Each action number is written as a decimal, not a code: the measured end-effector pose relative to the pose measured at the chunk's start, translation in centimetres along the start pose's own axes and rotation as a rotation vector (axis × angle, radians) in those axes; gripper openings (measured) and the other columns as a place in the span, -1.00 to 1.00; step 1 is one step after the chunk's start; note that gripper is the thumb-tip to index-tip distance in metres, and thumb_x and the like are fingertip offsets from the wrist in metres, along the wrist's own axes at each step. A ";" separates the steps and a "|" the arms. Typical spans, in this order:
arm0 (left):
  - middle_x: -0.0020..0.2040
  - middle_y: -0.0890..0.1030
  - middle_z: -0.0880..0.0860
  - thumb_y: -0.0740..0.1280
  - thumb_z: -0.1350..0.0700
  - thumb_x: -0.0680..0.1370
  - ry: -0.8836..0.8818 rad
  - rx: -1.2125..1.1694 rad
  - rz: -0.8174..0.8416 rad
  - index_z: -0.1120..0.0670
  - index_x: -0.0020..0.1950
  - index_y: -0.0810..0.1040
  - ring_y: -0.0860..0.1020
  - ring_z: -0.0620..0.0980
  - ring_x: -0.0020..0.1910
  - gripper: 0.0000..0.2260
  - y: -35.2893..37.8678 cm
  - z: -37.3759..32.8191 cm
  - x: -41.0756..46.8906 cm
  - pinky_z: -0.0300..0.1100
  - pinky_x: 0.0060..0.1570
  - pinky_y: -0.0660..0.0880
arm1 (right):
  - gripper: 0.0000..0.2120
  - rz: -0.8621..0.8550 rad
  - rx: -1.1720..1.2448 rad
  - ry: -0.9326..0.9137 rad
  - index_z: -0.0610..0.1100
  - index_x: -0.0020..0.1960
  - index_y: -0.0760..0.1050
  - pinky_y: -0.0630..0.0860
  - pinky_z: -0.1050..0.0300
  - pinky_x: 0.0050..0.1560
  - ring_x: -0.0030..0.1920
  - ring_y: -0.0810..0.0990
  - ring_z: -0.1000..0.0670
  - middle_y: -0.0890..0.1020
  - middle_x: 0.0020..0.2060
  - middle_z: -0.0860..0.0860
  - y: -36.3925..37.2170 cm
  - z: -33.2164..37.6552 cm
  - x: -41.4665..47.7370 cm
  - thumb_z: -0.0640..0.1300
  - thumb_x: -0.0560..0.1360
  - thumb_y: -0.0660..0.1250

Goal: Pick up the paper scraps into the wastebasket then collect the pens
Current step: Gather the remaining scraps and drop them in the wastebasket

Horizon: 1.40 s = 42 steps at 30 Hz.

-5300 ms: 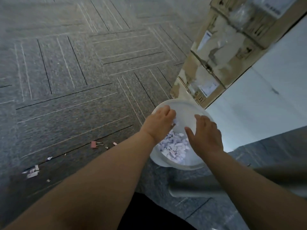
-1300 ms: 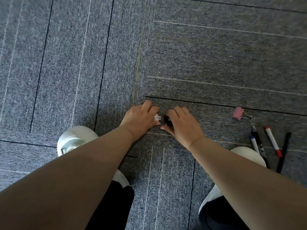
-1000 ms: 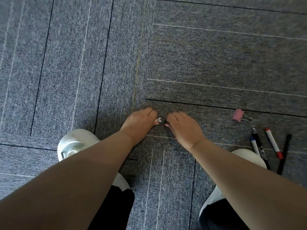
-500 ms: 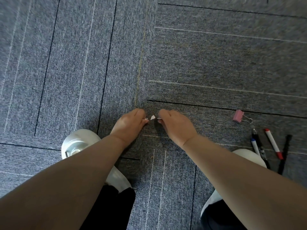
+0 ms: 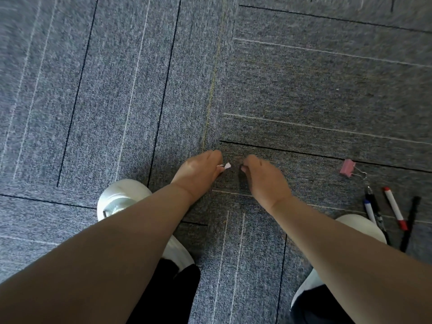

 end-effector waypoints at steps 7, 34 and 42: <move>0.09 0.53 0.13 0.17 0.05 0.60 0.008 0.082 0.064 0.14 0.16 0.37 0.53 0.16 0.01 -0.79 1.4 -1.5 1.1 0.05 0.02 0.47 | -0.90 -0.119 0.093 0.080 -0.21 -0.05 0.35 0.14 0.27 -0.51 -0.50 0.26 0.08 0.36 -0.44 0.05 -1.8 -3.6 -1.2 -0.23 0.60 0.09; 0.01 0.52 0.29 0.12 0.13 0.61 0.446 0.059 -0.023 0.28 0.04 0.43 0.49 0.24 -0.04 -0.77 -9.3 -40.3 -1.2 0.00 -0.09 0.33 | -0.85 -0.521 0.055 0.360 -0.27 -0.15 0.35 0.20 0.04 -0.35 -0.35 0.35 -0.15 0.41 -0.35 -0.15 -32.1 -16.5 -26.7 -0.22 0.57 0.14; 0.07 0.48 0.27 0.10 0.13 0.62 0.754 0.178 0.124 0.26 0.07 0.39 0.48 0.22 0.00 -0.80 -1.2 -60.2 -5.8 -0.03 -0.17 0.25 | -0.83 -0.773 0.004 0.696 -0.15 -0.19 0.29 0.48 -0.11 -0.31 -0.34 0.50 -0.20 0.47 -0.36 -0.11 -34.6 -25.6 -44.5 -0.17 0.58 0.15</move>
Point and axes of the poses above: each hand's wrist, its own x-axis towards the middle knuckle, its own y-axis out of the palm, z = x × y, the point moved 8 cm from there along x, towards the middle knuckle
